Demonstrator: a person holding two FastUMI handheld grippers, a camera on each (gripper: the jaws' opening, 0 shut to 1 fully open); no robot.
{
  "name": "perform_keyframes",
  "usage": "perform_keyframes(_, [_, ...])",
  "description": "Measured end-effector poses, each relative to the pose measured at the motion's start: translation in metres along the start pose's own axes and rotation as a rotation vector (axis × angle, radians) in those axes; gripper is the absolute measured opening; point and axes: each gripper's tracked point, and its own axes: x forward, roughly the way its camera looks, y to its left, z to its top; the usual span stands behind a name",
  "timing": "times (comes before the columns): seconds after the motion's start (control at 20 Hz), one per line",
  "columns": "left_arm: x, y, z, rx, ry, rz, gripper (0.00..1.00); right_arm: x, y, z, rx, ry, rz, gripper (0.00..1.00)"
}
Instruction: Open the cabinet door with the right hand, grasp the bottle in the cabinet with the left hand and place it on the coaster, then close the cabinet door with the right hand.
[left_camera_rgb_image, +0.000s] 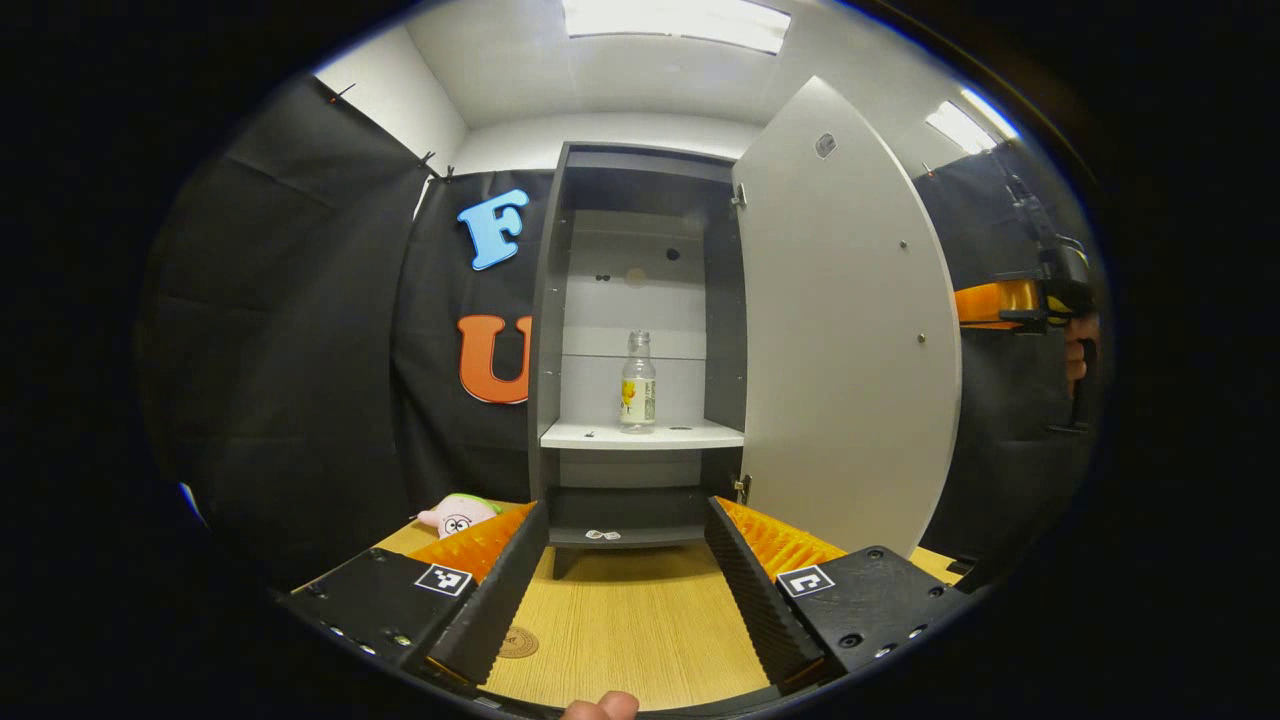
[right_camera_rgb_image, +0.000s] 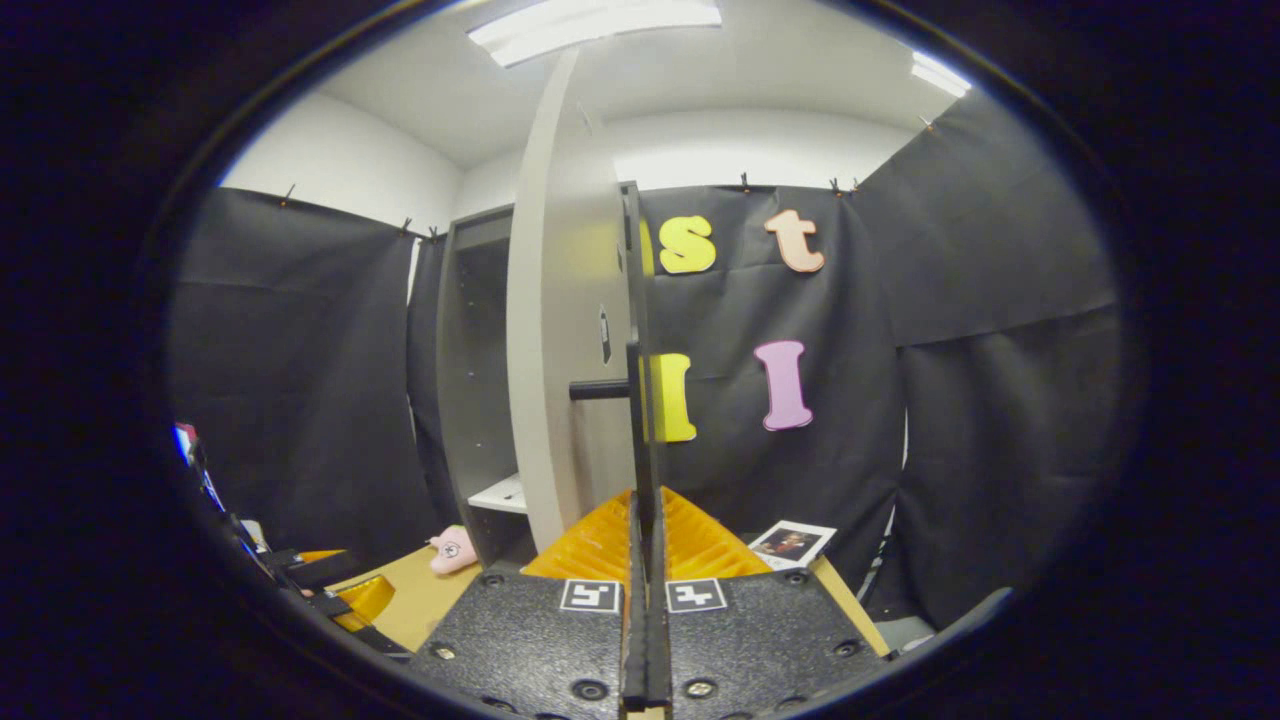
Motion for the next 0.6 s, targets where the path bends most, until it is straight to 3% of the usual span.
perform_keyframes(0.2, [0.005, -0.002, 0.003, -0.008, -0.006, 0.000, 0.95, 0.001, -0.030, 0.001, -0.062, -0.017, -0.112, 0.04])
perform_keyframes(0.25, [0.005, -0.002, 0.003, -0.007, -0.005, -0.002, 0.95, 0.003, -0.031, -0.004, -0.068, -0.004, -0.109, 0.04])
perform_keyframes(0.45, [0.004, -0.004, 0.003, 0.011, -0.005, 0.000, 0.95, -0.004, -0.038, -0.009, -0.085, 0.020, -0.136, 0.41])
perform_keyframes(0.5, [0.004, -0.003, 0.002, 0.016, -0.001, 0.003, 0.95, -0.005, -0.041, -0.009, -0.083, 0.018, -0.146, 0.63])
perform_keyframes(0.6, [0.006, -0.002, 0.000, 0.020, 0.007, 0.005, 0.95, 0.000, -0.038, -0.009, -0.058, 0.011, -0.138, 0.78])
